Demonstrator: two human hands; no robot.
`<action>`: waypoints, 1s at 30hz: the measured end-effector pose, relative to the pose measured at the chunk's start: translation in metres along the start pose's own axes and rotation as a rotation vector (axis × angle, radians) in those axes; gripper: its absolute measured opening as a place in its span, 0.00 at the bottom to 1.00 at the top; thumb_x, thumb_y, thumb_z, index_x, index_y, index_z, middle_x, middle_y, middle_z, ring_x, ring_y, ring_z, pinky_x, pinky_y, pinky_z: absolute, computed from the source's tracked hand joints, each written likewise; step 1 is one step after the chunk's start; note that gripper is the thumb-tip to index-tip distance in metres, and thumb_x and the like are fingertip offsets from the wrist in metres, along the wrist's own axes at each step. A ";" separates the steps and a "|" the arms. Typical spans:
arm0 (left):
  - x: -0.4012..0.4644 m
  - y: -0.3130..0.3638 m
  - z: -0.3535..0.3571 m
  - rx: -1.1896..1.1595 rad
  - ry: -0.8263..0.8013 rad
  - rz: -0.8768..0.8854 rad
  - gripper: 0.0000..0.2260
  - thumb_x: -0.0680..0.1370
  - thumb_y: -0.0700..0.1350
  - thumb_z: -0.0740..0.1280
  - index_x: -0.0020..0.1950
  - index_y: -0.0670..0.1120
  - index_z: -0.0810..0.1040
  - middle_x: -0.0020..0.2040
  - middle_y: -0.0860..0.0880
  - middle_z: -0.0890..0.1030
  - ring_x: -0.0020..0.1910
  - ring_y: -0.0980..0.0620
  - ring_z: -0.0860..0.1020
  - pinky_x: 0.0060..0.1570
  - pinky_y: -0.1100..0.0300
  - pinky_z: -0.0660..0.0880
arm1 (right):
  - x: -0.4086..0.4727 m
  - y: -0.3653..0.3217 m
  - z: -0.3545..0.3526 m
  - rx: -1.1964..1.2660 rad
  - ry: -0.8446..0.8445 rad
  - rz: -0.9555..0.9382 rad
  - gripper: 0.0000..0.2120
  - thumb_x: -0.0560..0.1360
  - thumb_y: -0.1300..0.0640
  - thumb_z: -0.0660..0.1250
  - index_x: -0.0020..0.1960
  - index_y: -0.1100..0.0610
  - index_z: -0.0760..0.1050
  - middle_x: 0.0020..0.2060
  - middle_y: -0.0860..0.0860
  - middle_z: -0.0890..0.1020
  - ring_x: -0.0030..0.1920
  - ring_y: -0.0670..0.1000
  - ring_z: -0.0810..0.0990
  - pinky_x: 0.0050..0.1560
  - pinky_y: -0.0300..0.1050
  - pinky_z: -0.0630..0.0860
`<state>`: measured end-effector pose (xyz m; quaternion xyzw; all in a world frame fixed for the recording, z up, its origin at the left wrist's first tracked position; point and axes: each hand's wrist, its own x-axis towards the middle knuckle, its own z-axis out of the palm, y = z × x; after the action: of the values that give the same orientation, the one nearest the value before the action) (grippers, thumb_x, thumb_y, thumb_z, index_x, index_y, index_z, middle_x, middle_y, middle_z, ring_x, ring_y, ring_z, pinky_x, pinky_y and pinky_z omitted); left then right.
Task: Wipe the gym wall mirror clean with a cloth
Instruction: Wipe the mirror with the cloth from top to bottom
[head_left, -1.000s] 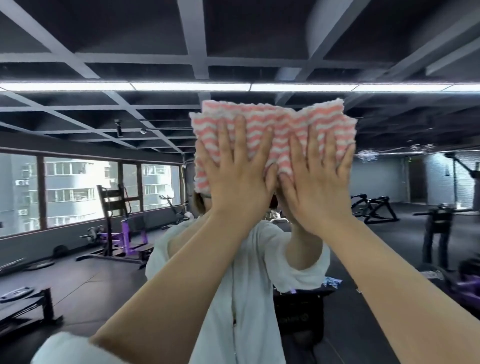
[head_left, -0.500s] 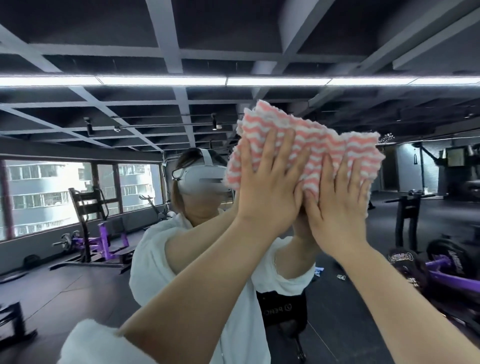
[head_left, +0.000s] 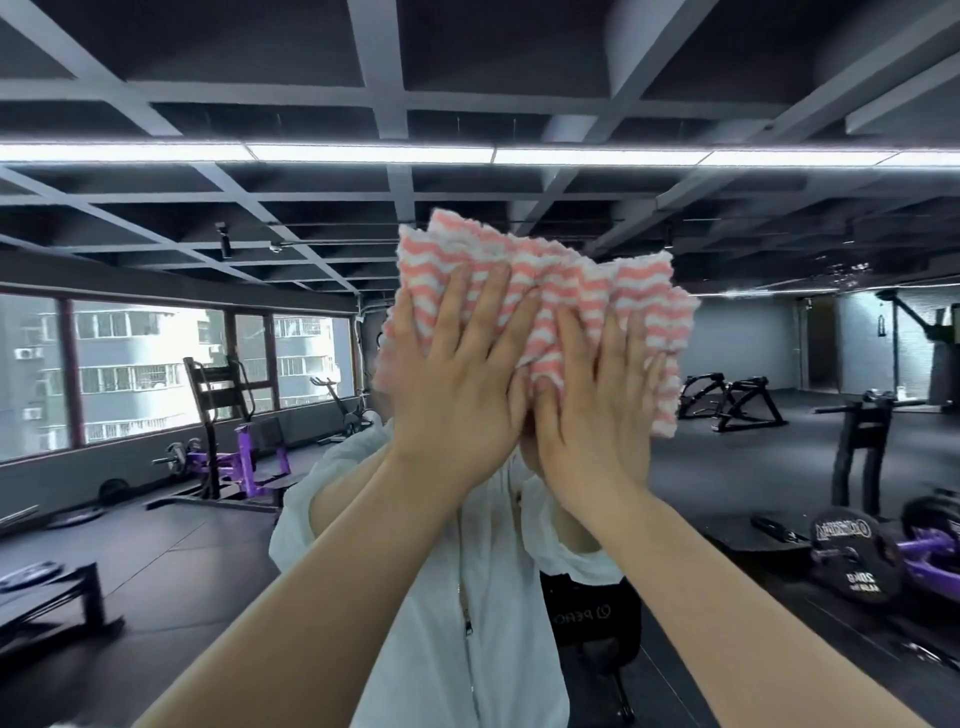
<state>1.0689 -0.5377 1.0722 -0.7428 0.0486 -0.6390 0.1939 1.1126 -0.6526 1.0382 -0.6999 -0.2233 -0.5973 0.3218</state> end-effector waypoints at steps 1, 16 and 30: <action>-0.007 -0.010 -0.002 0.015 0.008 -0.014 0.23 0.80 0.52 0.53 0.74 0.47 0.65 0.74 0.43 0.65 0.74 0.39 0.61 0.70 0.35 0.48 | -0.001 -0.011 0.007 -0.023 0.008 -0.015 0.26 0.78 0.50 0.50 0.76 0.51 0.54 0.75 0.61 0.59 0.75 0.58 0.49 0.73 0.57 0.42; -0.146 -0.143 -0.040 0.114 -0.083 -0.331 0.23 0.83 0.53 0.41 0.77 0.49 0.52 0.76 0.43 0.58 0.74 0.38 0.55 0.67 0.31 0.53 | -0.065 -0.167 0.070 -0.066 -0.027 -0.379 0.25 0.78 0.50 0.52 0.75 0.54 0.58 0.75 0.57 0.61 0.75 0.59 0.56 0.74 0.59 0.48; -0.281 -0.113 -0.050 -0.001 -0.232 -0.766 0.22 0.83 0.54 0.40 0.75 0.49 0.47 0.74 0.37 0.51 0.72 0.34 0.49 0.61 0.24 0.54 | -0.158 -0.180 0.081 -0.113 -0.313 -0.896 0.29 0.78 0.51 0.53 0.75 0.59 0.47 0.77 0.56 0.54 0.77 0.61 0.48 0.75 0.59 0.44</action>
<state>0.9508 -0.3547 0.8560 -0.7745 -0.2537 -0.5769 -0.0547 1.0142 -0.4582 0.9099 -0.6326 -0.5161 -0.5758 -0.0437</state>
